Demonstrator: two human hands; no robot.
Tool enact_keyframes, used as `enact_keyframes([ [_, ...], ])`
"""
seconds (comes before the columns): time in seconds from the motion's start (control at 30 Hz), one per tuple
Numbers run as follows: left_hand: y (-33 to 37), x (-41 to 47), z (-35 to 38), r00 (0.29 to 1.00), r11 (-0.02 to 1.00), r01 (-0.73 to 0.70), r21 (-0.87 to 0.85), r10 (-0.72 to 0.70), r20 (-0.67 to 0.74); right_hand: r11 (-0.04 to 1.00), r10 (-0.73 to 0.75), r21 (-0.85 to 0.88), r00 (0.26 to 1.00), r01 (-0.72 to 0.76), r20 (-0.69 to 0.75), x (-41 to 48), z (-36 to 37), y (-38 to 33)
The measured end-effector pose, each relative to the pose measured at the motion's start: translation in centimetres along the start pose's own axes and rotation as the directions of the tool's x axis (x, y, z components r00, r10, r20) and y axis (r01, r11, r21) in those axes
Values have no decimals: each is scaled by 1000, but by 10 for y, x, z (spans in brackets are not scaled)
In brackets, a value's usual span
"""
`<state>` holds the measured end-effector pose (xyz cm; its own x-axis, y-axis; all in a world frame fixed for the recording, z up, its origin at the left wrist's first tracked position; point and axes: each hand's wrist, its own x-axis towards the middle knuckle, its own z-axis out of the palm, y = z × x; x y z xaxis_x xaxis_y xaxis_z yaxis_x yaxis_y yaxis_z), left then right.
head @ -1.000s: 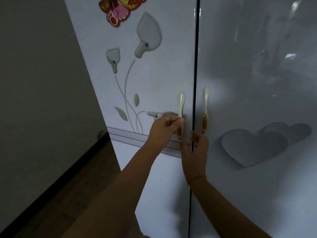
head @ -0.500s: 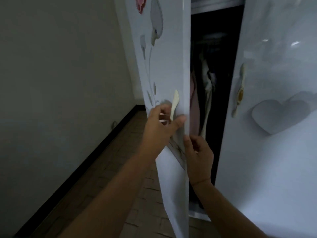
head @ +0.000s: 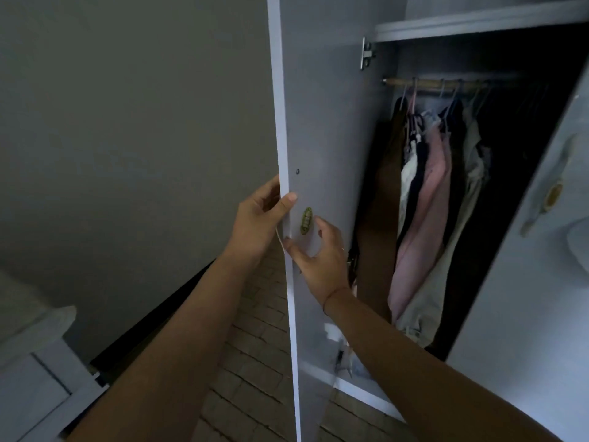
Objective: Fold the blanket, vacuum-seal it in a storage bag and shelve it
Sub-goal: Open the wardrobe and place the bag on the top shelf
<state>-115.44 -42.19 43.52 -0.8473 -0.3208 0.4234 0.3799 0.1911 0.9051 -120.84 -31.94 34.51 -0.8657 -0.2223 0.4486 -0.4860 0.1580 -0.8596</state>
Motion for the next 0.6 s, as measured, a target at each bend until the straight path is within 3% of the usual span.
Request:
enact_keyframes([
  [0.13,-4,4,-13,1000,1000,5,1,-5,-17,998,43,48,998,-45,35,6,20,-3],
  [0.37,-7,0,5,971,997,-36,62,49,-234,992,43,114,995,-53,87,12,16,3],
  [0.47,11,-6,24,842,930,-204,306,326,-429,990,40,133,998,-45,41,15,-12,16],
  [0.53,28,-8,49,762,852,-364,377,505,-405,987,67,151,995,-56,-69,25,-43,24],
  [0.6,33,-3,81,778,831,-442,336,542,-318,981,103,182,972,-65,-210,39,-83,36],
])
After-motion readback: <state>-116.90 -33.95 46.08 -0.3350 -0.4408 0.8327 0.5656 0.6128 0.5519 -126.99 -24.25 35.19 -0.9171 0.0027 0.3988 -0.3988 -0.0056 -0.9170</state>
